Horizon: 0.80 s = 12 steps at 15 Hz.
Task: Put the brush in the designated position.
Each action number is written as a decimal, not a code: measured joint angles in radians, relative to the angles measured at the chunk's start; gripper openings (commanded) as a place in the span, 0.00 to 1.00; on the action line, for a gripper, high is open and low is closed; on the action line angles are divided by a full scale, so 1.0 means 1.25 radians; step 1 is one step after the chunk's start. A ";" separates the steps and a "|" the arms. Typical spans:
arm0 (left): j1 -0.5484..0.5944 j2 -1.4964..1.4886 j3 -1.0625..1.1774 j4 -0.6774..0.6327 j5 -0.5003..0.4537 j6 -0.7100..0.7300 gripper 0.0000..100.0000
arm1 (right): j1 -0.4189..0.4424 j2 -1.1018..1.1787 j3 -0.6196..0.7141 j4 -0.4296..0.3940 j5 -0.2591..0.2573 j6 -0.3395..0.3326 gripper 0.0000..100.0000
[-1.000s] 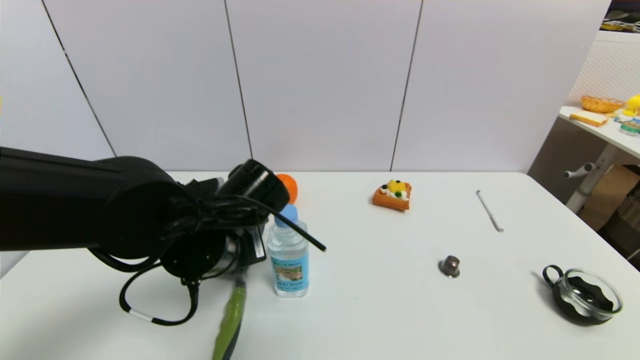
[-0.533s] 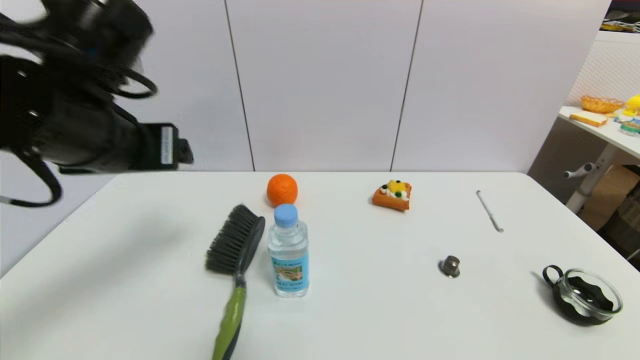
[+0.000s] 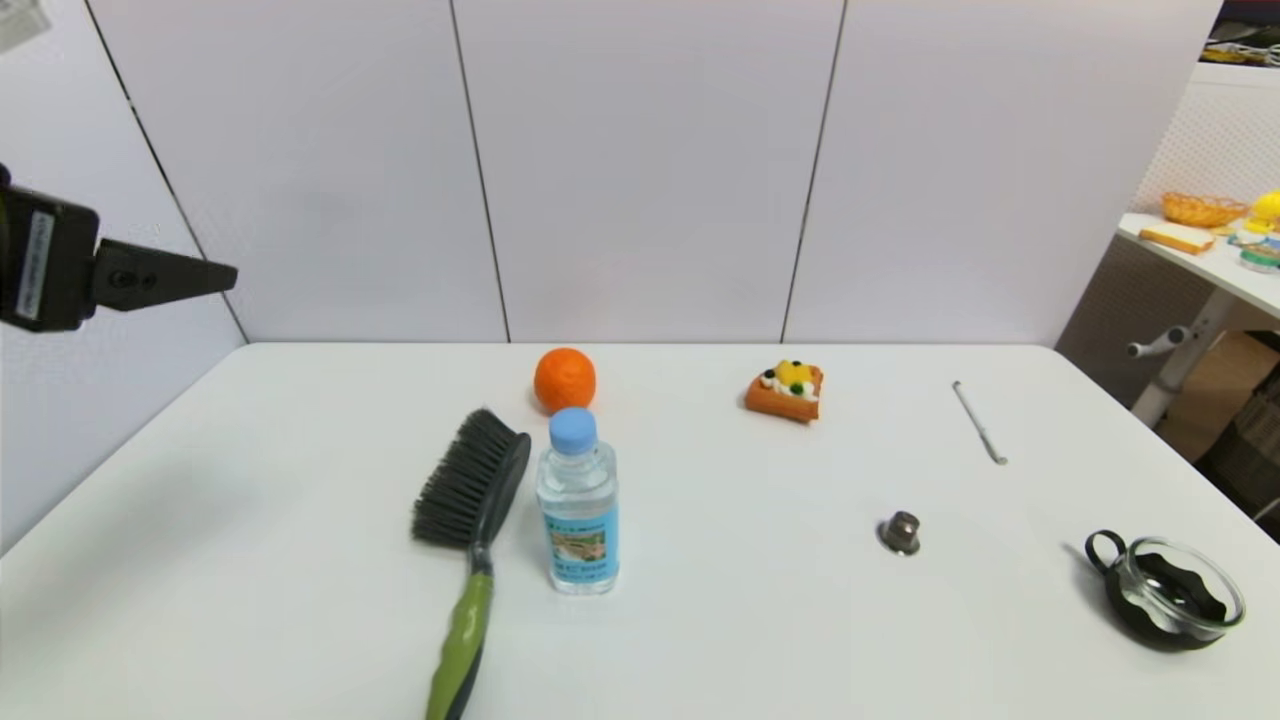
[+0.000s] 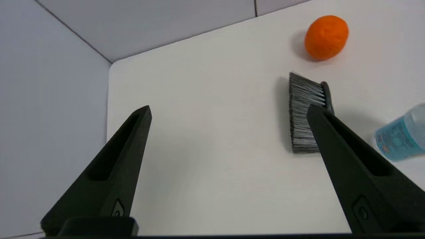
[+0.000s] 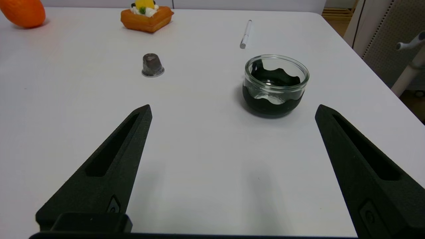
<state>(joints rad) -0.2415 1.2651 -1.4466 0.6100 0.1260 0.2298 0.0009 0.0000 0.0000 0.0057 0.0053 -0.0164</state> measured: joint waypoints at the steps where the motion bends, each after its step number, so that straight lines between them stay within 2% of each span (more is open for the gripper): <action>1: 0.025 -0.041 0.071 -0.038 -0.072 0.012 1.00 | 0.000 0.000 0.000 0.000 0.000 0.000 1.00; 2: 0.042 -0.084 0.138 -0.073 -0.120 0.015 1.00 | 0.000 0.000 0.000 0.000 0.000 0.000 1.00; 4: 0.063 -0.175 0.275 -0.142 -0.166 0.018 1.00 | 0.000 0.000 0.000 0.000 0.000 0.000 1.00; 12: 0.131 -0.556 0.797 -0.387 -0.180 -0.026 1.00 | 0.000 0.000 0.000 0.000 0.000 0.000 1.00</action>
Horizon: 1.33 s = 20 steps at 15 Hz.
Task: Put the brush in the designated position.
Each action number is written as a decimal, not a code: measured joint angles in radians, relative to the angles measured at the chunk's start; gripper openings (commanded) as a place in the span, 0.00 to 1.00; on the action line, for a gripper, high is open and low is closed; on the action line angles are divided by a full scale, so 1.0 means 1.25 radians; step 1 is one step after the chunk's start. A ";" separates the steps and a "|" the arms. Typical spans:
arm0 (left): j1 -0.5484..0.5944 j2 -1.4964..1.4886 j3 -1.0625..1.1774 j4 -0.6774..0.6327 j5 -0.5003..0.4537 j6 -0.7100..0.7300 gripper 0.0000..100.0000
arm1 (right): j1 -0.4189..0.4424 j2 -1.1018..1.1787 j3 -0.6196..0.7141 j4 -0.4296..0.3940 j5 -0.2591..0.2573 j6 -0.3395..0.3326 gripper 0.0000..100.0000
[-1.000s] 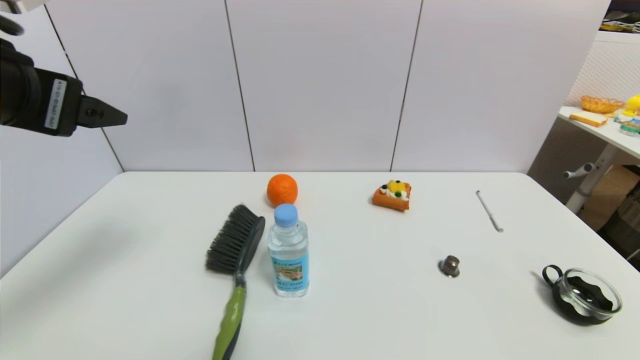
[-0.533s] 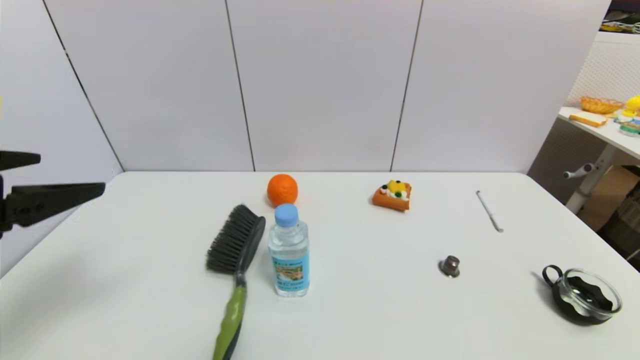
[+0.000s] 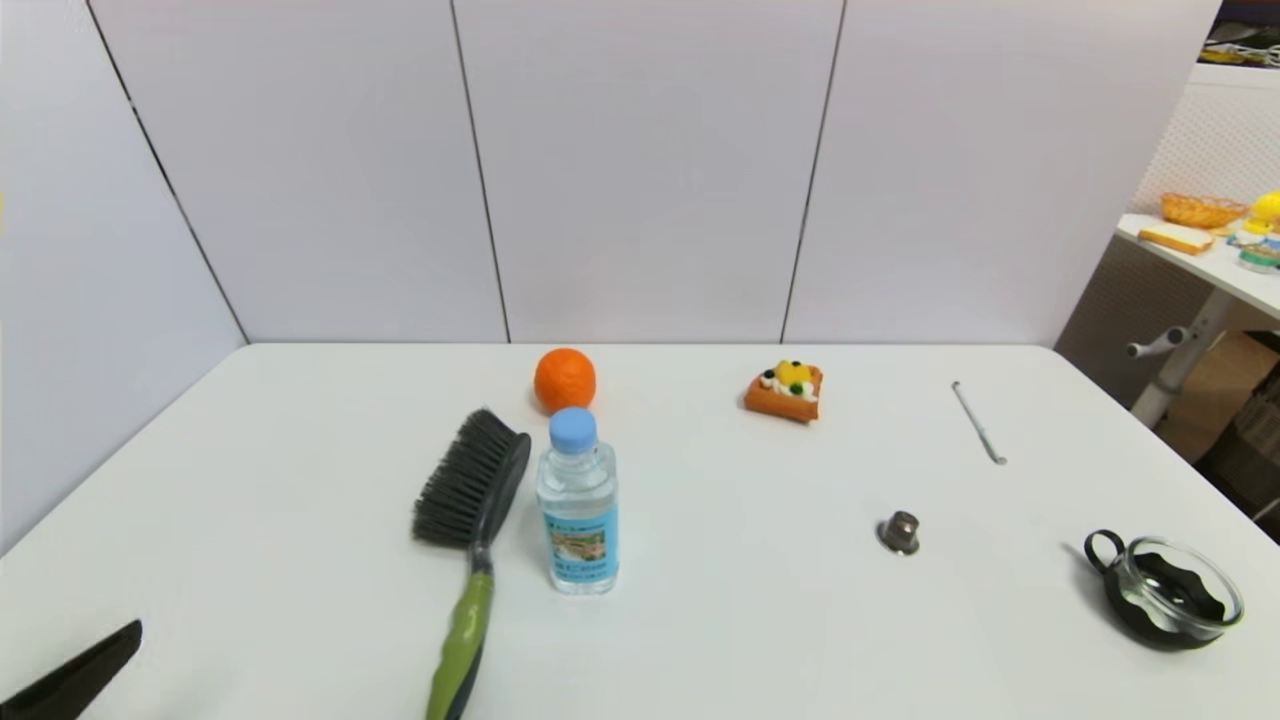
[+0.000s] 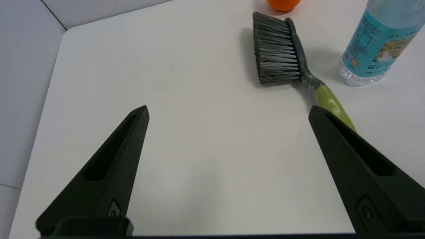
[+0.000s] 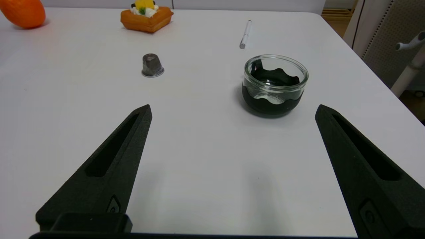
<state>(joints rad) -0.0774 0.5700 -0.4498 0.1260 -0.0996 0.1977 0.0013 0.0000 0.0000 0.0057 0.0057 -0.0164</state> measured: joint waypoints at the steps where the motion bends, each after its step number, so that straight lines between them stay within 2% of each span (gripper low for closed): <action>1: 0.019 -0.060 0.059 -0.015 -0.002 -0.008 1.00 | 0.000 0.000 0.000 0.000 0.000 0.000 1.00; 5: 0.062 -0.287 0.235 -0.036 -0.004 -0.047 1.00 | 0.000 0.000 0.000 0.000 0.000 0.000 1.00; 9: 0.068 -0.422 0.338 -0.085 0.034 -0.059 1.00 | 0.000 0.000 0.000 0.000 0.000 0.000 1.00; 20: 0.068 -0.458 0.360 -0.099 0.039 -0.076 1.00 | 0.000 0.000 0.000 0.000 0.000 0.000 1.00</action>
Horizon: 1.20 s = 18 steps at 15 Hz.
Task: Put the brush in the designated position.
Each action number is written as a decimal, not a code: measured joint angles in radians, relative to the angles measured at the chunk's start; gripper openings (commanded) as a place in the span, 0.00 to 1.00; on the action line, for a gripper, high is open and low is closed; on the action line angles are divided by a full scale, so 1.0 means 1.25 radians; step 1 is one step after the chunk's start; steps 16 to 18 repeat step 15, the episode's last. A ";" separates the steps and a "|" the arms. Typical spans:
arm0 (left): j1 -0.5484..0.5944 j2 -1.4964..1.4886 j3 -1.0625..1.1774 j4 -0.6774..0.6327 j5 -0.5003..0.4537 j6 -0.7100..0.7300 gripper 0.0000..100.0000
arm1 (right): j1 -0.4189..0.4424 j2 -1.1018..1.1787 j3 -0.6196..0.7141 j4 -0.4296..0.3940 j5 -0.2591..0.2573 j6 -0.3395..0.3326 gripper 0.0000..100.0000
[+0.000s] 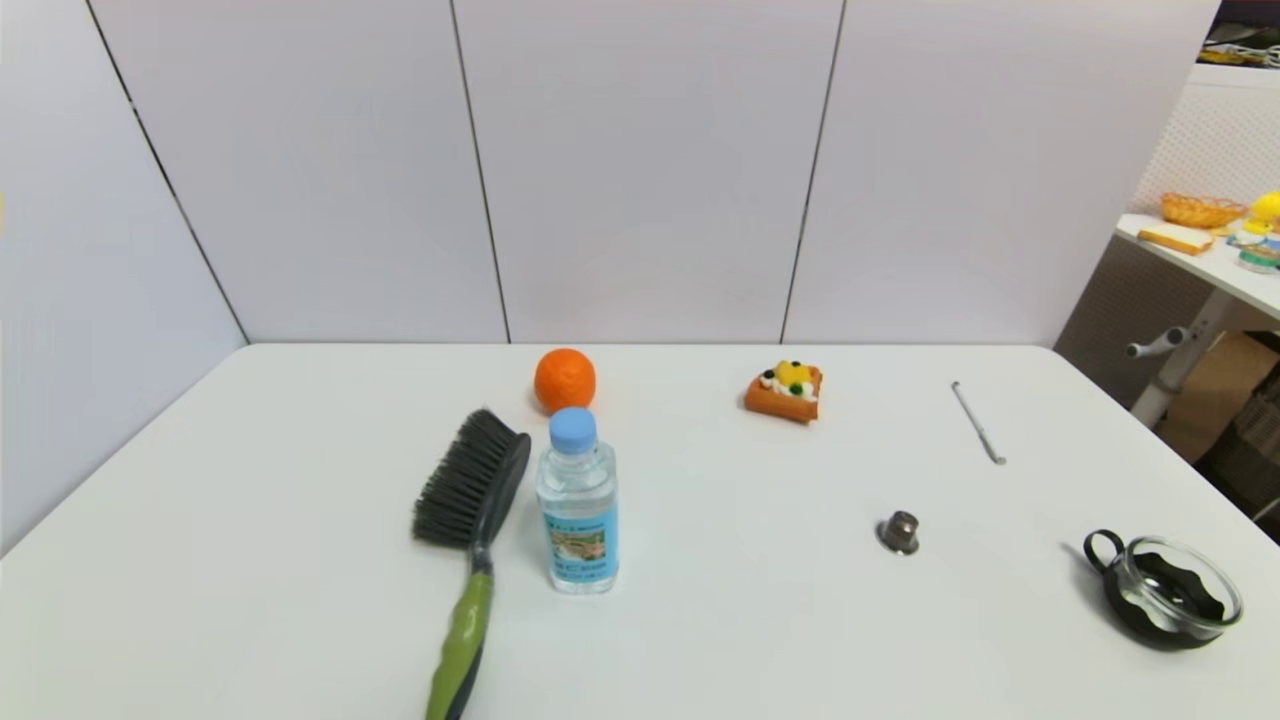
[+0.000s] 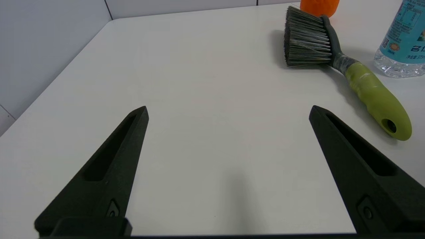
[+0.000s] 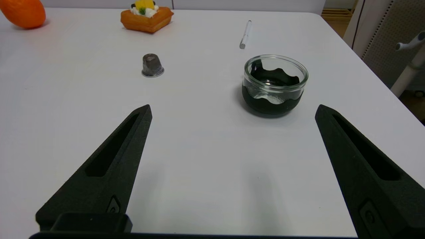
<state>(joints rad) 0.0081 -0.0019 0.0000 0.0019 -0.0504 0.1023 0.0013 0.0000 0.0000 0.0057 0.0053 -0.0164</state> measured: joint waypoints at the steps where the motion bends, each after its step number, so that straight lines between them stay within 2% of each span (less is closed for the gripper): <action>1: 0.000 0.000 0.000 0.000 0.000 0.000 1.00 | 0.000 0.000 0.000 0.000 0.000 0.000 1.00; 18: 0.000 0.000 0.000 0.000 0.001 0.000 1.00 | 0.000 0.000 0.000 0.000 -0.006 0.018 1.00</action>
